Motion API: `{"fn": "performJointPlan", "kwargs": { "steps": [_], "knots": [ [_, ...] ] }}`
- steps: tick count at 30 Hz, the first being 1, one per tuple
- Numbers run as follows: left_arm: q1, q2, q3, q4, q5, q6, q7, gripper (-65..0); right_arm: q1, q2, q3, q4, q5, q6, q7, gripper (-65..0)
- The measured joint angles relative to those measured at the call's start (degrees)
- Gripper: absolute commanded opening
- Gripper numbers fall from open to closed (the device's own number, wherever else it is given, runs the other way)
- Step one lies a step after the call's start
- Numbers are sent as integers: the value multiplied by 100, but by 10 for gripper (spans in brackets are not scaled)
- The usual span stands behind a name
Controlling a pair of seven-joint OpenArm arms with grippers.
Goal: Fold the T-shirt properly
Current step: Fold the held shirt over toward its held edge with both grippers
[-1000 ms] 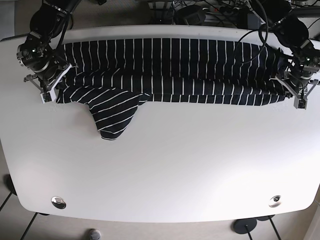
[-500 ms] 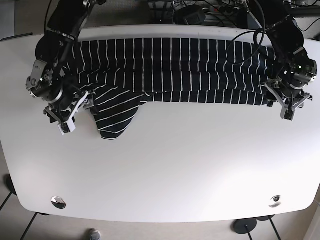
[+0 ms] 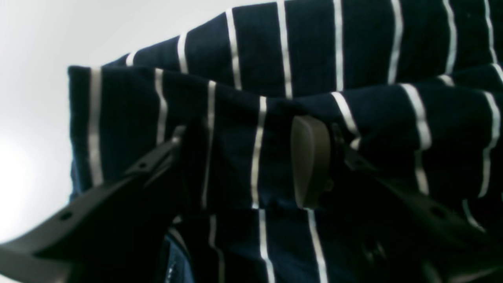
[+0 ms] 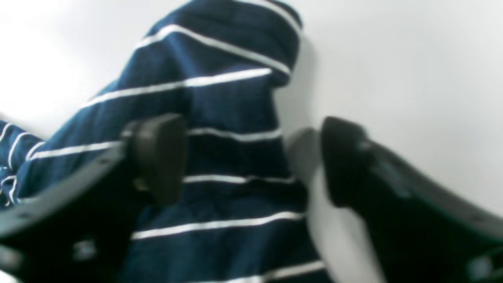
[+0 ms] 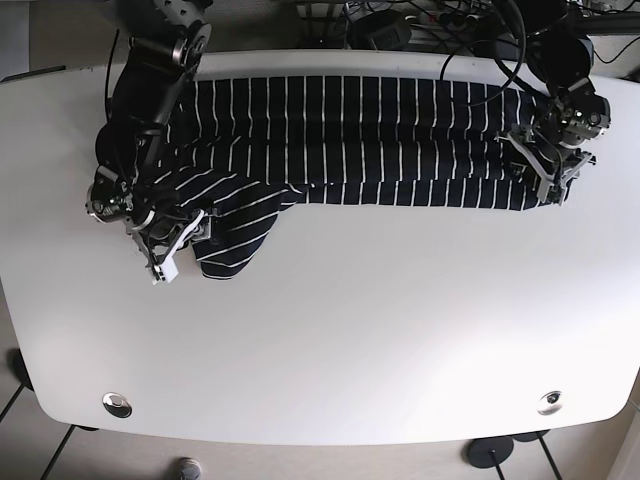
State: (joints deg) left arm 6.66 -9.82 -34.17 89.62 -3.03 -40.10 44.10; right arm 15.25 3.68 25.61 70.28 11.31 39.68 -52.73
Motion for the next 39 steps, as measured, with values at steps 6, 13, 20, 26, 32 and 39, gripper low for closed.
{"fn": "performJointPlan", "kwargs": {
  "steps": [6, 13, 20, 26, 32, 39],
  "knots": [
    [0, 9, 0, -17, -4, 2, -2, -344, -181, -136, 0, 734, -7, 2, -166, -640],
    [0, 4, 0, -17, -17, 0, -2, -344, -1322, -208, 33, 3993, 1174, -2, -1637, -637],
    [2, -11, 0, -26, -20, 0, -2, -344, -2706, -35, 852, 4439, 2586, -284, -1670, -637],
    [-2, -177, 11, -184, -92, -4, -42, -344, -3488, 79, 1246, 4437, 2924, -234, -1655, -636],
    [-13, -232, 11, -280, -153, -31, -90, -344, -3860, 240, 1539, 4312, 2953, -232, -1648, -583],
    [0, -129, 149, 334, 4, 2, 90, -344, -4087, 505, 1606, 4446, 2920, -223, -1331, -225]
  ]
}}
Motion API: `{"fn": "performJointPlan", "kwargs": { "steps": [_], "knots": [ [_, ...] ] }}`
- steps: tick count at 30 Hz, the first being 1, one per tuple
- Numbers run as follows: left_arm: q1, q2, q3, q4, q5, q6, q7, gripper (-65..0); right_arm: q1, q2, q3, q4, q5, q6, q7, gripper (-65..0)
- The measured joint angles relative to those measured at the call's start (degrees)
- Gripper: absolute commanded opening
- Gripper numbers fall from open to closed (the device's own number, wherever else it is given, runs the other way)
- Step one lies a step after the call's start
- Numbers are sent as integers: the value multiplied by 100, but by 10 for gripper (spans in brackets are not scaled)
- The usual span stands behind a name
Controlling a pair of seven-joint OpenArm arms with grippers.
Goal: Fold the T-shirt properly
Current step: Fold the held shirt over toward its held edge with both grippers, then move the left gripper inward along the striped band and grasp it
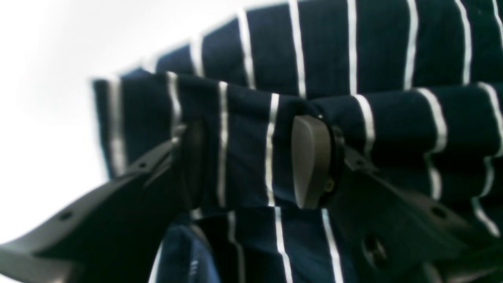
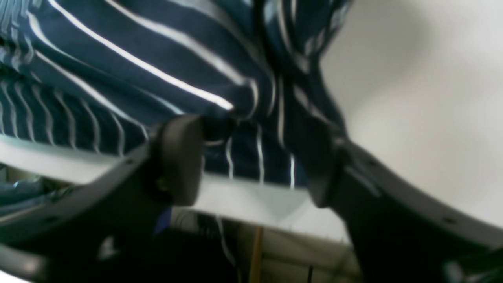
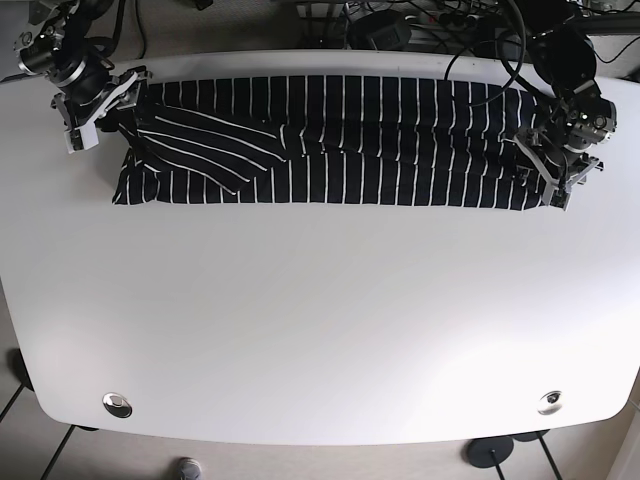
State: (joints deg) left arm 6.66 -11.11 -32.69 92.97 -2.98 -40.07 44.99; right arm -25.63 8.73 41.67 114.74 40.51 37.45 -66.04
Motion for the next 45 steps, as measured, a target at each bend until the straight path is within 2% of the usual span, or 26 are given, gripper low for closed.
{"fn": "performJointPlan", "kwargs": {
  "steps": [5, 8, 12, 13, 14, 16, 17, 19, 20, 25, 28, 33, 35, 37, 39, 40, 42, 45],
  "knots": [
    [-15, 133, 341, 876, -76, -7, -4, -344, 407, -7, -107, 2, -28, 2, 46, -220],
    [125, 116, 671, 1104, -46, -4, -7, -344, 767, -20, -601, 2, -2, 4, 131, -220],
    [376, 345, 686, 1082, 0, -24, 39, -344, 927, -7, -1340, -7, -37, 2, 125, -222],
    [424, 343, 688, 1058, -9, -26, 17, -344, 957, -76, -1499, -9, -37, 4, 131, -225],
    [483, 339, 686, 1025, -9, -22, -7, -344, 966, -186, -1611, -9, -37, 2, 140, -246],
    [612, 332, 684, 942, -2, -20, -2, -344, 933, -332, -1711, -140, 9, 7, 153, -344],
    [691, 330, 680, 866, -2, -13, -2, -344, 916, -330, -1720, -407, -22, 4, 151, -433],
    [715, 328, 658, 706, -4, -7, -7, -344, 918, -269, -1696, -914, -107, -13, 157, -507],
    [706, 334, 577, 590, -31, -9, -35, -344, 918, -234, -1696, -1193, -133, -13, 234, -512],
    [461, 293, 256, -98, -289, -28, -293, -344, 1010, 131, -2059, -2262, -450, 11, 1353, -514],
    [90, 273, 264, -525, -295, -31, -332, -344, 1222, 160, -2044, -2671, -590, 72, 1794, -514],
    [-286, 267, 299, -682, -247, -48, -186, -344, 1572, 142, -2035, -2859, -1029, 109, 1930, -517],
    [-267, 319, 310, -367, -79, -48, -33, -344, 1578, 142, -2035, -2861, -1027, 98, 1917, -518],
    [-225, 330, 262, 63, -92, -35, 24, -339, 1615, 184, -2041, -2861, -1025, 98, 1906, -520],
    [-240, 361, -11, 376, -549, -26, 59, -317, 1659, 227, -2039, -2861, -1078, 83, 1886, -520],
    [-306, 358, -297, 452, -973, -26, 345, -253, 1672, 240, -2035, -2861, -1093, 44, 1891, -520],
    [-420, 341, -713, 444, -1202, -26, 870, -181, 1672, 240, -2035, -2861, -1095, 46, 1891, -520],
    [-669, 208, -1274, 227, -1602, 28, 1054, -171, 1674, 238, -2035, -2861, -1097, 44, 1891, -520]
  ]
}}
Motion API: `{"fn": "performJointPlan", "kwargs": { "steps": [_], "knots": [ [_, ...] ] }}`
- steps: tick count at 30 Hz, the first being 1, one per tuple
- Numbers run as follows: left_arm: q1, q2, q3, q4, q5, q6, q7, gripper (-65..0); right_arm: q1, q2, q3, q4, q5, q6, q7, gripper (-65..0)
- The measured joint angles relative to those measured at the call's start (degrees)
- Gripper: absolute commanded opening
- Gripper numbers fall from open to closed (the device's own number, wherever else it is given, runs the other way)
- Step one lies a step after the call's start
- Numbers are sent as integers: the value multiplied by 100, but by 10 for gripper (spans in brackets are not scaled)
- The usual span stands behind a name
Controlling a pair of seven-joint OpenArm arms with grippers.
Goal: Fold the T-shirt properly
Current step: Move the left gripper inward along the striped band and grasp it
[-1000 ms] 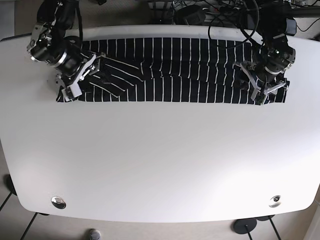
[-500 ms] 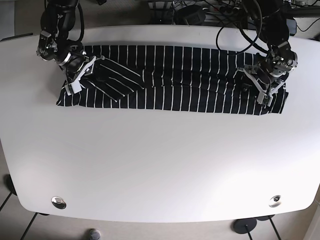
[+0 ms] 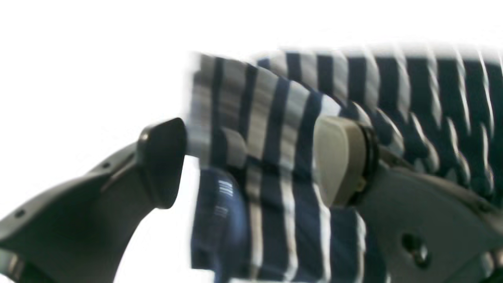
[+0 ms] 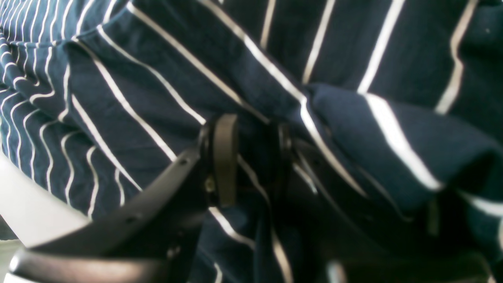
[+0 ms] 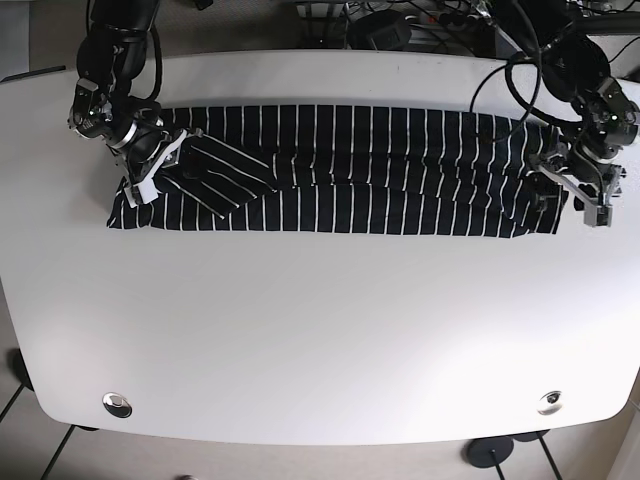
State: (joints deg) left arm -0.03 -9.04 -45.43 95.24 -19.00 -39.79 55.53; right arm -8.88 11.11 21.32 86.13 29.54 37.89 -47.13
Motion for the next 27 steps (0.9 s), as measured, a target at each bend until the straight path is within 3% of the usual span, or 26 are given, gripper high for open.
{"fn": "performJointPlan", "kwargs": {
  "steps": [8, 12, 15, 16, 17, 20, 21, 24, 27],
  "knots": [
    [-177, -511, -363, -2076, -813, -11, 107, -172, 0, -7, -4, 0, 0, -20, 0, -520],
    [-221, -533, -306, -2564, -1040, -24, -411, -172, 9, -15, -4, 0, 0, -20, 0, -520],
    [-238, -586, -68, -2677, -1086, -35, -496, -176, 13, -15, -4, 0, -2, -20, 0, -520],
    [-238, -592, 79, -2680, -1091, -35, -535, -203, 13, -15, -4, 0, 0, -20, -2, -520],
    [-243, -592, 249, -2680, -1097, -33, -555, -269, 15, -15, -4, 0, -2, -20, -2, -520],
    [-269, -540, 498, -2695, -1091, -35, -457, -599, 13, -20, 4, 0, -2, -20, -2, -520],
    [-260, -514, 498, -2697, -1102, -37, -459, -650, 15, -20, 4, 0, 0, -17, -2, -520],
    [-216, -518, 490, -2608, -1134, -59, -417, -650, 15, -20, 7, 0, -2, -20, -4, -520],
    [-39, -457, 520, -1777, -846, -42, -92, -650, 15, -26, 7, 0, 0, -17, -2, -520]
  ]
}}
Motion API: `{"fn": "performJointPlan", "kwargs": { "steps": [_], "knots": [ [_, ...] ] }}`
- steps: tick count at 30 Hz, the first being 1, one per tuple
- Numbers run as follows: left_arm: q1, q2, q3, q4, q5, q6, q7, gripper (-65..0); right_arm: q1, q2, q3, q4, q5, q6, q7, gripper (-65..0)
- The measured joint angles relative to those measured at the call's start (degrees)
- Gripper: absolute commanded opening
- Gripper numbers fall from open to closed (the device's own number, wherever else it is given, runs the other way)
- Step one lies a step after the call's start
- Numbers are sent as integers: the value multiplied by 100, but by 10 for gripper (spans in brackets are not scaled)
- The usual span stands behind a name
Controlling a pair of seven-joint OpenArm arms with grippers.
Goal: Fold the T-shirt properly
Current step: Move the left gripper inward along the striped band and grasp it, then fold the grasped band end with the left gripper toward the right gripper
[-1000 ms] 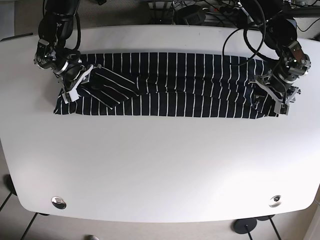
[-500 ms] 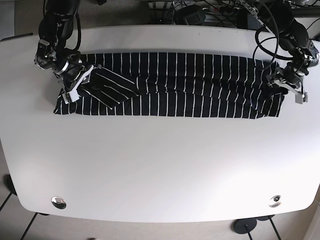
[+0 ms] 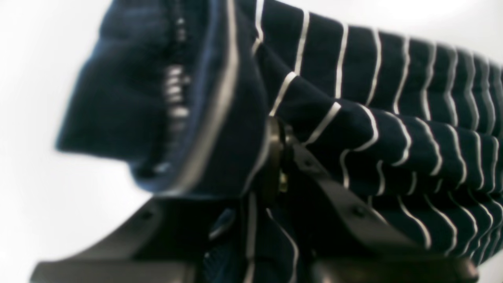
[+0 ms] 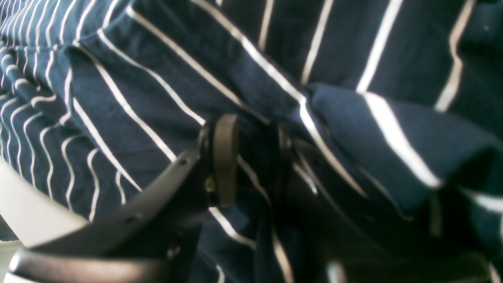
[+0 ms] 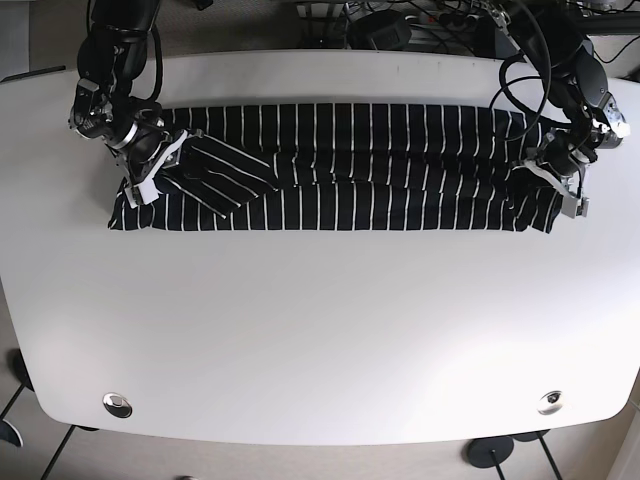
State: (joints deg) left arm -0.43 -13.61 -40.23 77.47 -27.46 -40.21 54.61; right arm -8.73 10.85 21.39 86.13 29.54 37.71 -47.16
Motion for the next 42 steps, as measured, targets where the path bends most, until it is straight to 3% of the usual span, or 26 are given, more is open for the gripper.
{"fn": "performJointPlan", "kwargs": {
  "steps": [3, 7, 9, 13, 16, 21, 22, 26, 28, 30, 34, 36, 38, 42],
  "knots": [
    [245, 63, 302, 1113, 31, 33, 63, -650, 0, -9, 4, 0, 2, 0, 0, -520],
    [264, 601, 986, 2435, 7, 26, 621, -650, 0, -15, 4, 0, 2, 0, 2, -520],
    [297, 887, 1552, 2669, 48, 28, 686, -650, 24, -20, 7, 0, -4, -4, -24, -520],
    [293, 1351, 2498, 2660, 46, 592, 669, -649, 76, -20, 11, -17, -42, -4, -52, -520],
    [286, 1600, 3038, 2382, 39, 898, 251, -649, 76, -20, 11, -26, -42, -7, -48, -520],
    [249, 1574, 3886, 1567, 44, 1458, -511, -646, 76, -22, 13, -26, -39, -17, -44, -520],
    [177, 1578, 3991, 1419, 46, 1475, -595, -632, 76, -20, 15, -26, -39, -17, -44, -520],
    [-39, 1567, 4297, 911, 37, 1624, -634, -404, 76, -20, -2, -26, -42, -17, -42, -520],
    [-87, 1576, 4439, 885, 31, 2181, -627, -344, 76, -22, -2, -26, -42, -17, -44, -520],
    [-313, 1499, 5012, 887, 44, 2726, -629, -299, 79, -20, -7, -26, -44, -17, -46, -520],
    [-562, 1545, 5941, 1322, 33, 3375, -645, -282, 79, -22, -9, -26, -42, -17, -44, -520],
    [-623, 1495, 6380, 1587, 616, 3381, -647, -283, 79, -20, -9, -26, -42, -17, -44, -520],
    [-592, 1519, 6601, 1823, 907, 3373, -643, -283, 79, -22, -9, -26, -42, -17, -44, -520],
    [-433, 1510, 5897, 2079, 994, 3209, -684, -283, 79, -22, -7, -26, -39, -17, -44, -520]
  ]
}}
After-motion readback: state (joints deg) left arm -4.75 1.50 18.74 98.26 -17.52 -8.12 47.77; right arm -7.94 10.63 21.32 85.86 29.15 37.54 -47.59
